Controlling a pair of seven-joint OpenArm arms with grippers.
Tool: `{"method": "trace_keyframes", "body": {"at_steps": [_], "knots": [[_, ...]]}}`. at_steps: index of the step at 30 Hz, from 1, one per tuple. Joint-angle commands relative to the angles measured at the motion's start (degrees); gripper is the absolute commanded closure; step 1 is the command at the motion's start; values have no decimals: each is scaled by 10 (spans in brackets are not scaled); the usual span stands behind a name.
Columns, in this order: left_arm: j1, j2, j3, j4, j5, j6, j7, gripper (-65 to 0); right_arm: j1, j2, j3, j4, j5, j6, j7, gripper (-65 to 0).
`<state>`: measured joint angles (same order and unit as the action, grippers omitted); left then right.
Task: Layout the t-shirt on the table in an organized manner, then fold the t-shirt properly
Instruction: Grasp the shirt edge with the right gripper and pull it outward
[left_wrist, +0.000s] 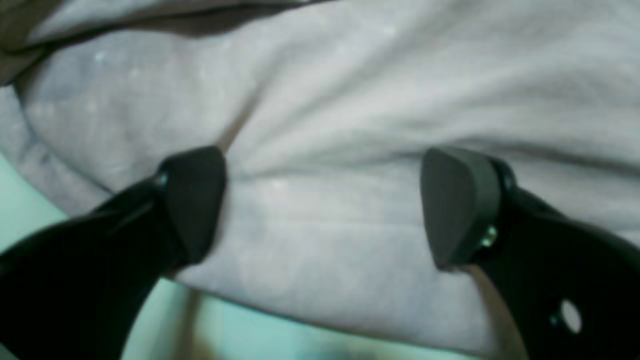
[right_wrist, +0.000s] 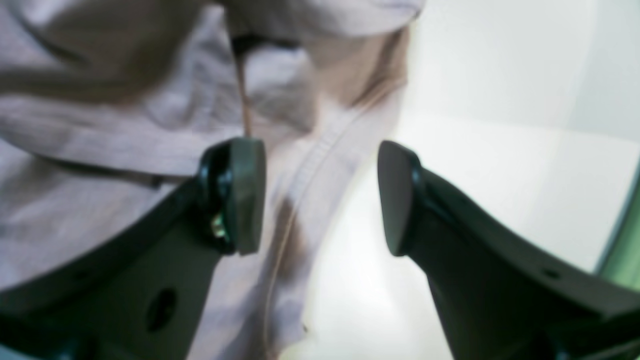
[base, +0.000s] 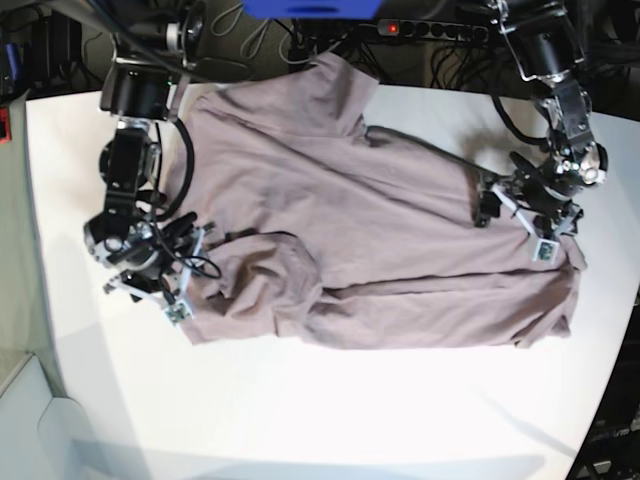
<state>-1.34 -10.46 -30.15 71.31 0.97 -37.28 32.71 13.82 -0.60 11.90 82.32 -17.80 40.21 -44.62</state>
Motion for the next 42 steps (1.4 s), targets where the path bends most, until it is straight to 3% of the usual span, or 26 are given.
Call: {"method": "trace_keyframes", "body": {"at_steps": [1, 8, 20, 23, 27, 35, 42], "knots": [[11, -3, -2, -5, 30, 7, 55, -603, 9, -13, -3, 6, 6, -2, 11, -359], [11, 0, -2, -5, 30, 7, 57, -603, -7, -51, -3, -1, 6, -2, 44, -359], [7, 0, 0, -5, 30, 7, 57, -602, -9, -46, -1, -64, 6, -2, 98, -351], [7, 1, 0, -5, 30, 7, 57, -602, -10, -46, -3, -64, 6, -2, 106, -258], [6, 1, 0, -5, 30, 7, 57, -602, -7, -46, -3, -61, 6, -2, 109, 0], [6, 2, 1, -5, 30, 7, 58, -602, 49, -46, -4, -59, 6, -2, 108, 0], [11, 10, 0, -5, 30, 7, 60, -602, 163, -48, -3, -70, 6, -2, 110, 0]]}}
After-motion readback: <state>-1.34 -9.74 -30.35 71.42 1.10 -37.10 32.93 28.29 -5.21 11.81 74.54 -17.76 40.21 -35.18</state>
